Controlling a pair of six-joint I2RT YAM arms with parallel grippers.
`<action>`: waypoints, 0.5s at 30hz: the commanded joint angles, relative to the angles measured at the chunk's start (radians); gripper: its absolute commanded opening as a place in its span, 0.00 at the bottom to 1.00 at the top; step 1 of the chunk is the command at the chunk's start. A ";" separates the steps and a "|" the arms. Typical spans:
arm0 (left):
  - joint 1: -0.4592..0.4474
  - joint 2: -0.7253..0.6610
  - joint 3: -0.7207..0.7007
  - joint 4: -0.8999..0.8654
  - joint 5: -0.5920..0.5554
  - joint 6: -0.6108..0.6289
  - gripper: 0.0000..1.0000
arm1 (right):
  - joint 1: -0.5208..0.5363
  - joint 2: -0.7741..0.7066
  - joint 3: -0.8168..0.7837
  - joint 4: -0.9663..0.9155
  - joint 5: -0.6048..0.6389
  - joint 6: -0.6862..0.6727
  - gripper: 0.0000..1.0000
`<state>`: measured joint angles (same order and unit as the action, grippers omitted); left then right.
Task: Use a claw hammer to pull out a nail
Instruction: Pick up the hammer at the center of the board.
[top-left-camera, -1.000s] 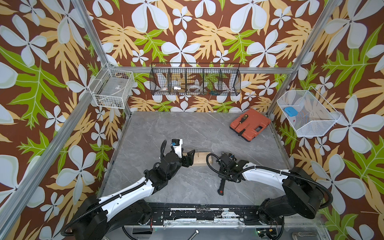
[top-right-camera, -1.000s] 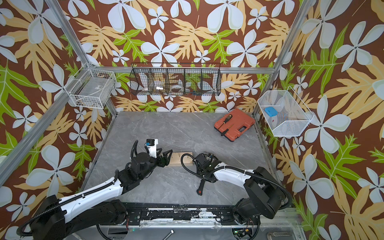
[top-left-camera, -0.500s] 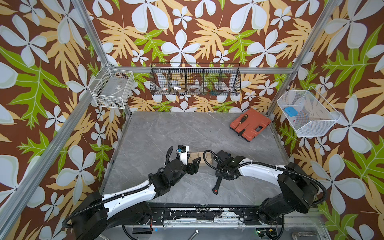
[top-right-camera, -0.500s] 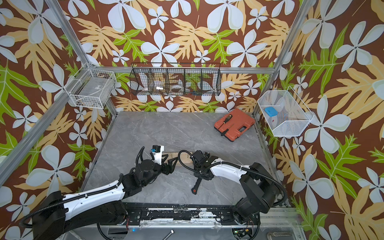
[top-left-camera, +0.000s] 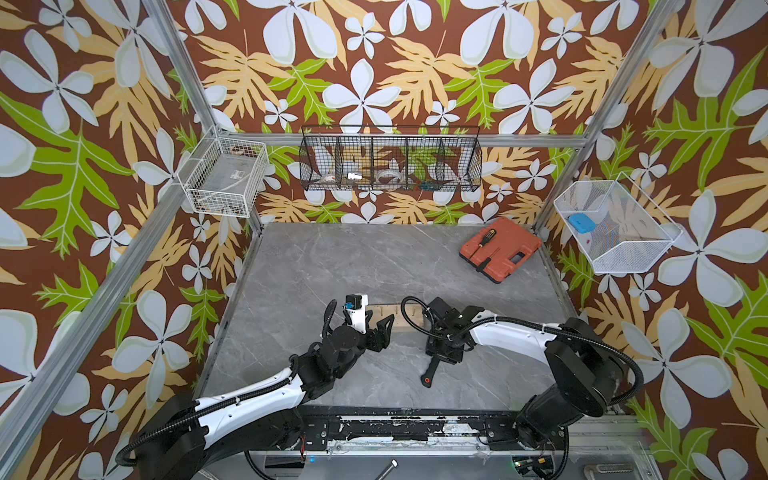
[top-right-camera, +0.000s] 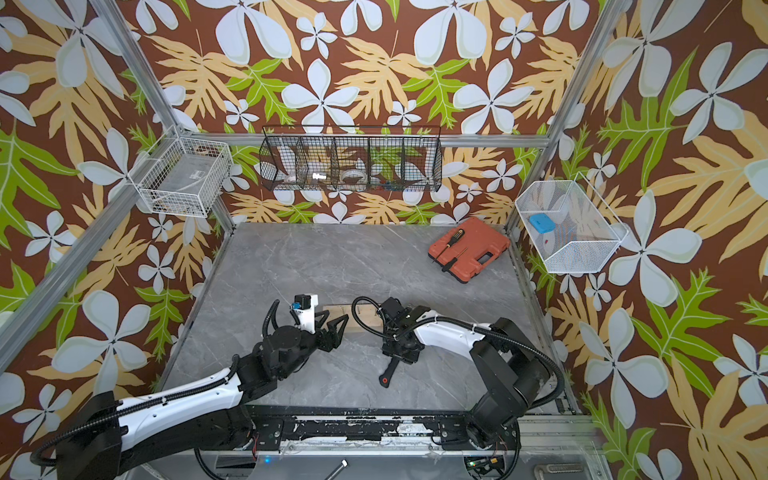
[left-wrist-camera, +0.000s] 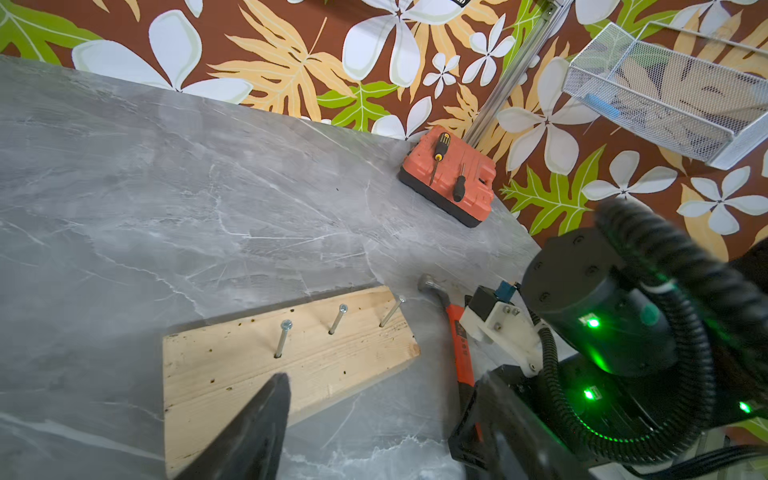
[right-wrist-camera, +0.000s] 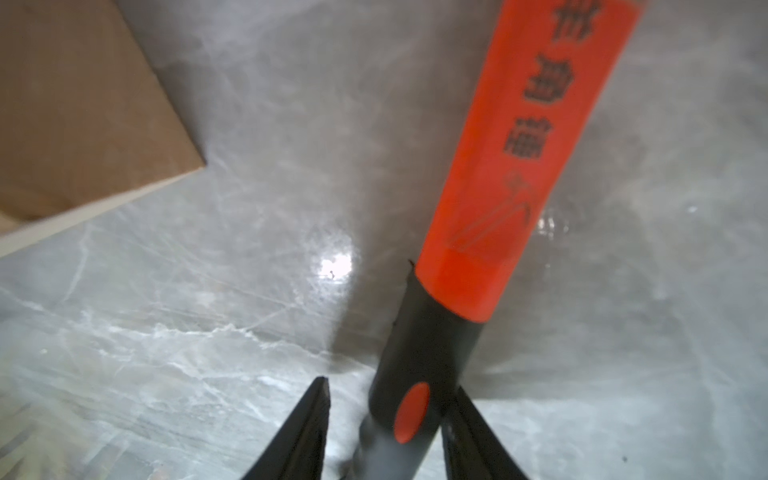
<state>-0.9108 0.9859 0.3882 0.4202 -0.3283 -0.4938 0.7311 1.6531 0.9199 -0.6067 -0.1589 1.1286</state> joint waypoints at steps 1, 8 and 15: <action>-0.011 0.004 -0.002 0.036 0.015 0.028 0.72 | 0.001 0.054 0.028 -0.098 -0.041 -0.010 0.42; -0.052 0.029 -0.008 0.073 0.015 0.060 0.71 | 0.000 0.087 0.058 -0.127 -0.016 0.031 0.34; -0.092 0.062 -0.007 0.117 0.043 0.073 0.71 | -0.013 0.049 0.078 -0.107 -0.009 0.088 0.23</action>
<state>-0.9936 1.0420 0.3725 0.4908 -0.2985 -0.4385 0.7238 1.7092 0.9951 -0.7105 -0.1543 1.1782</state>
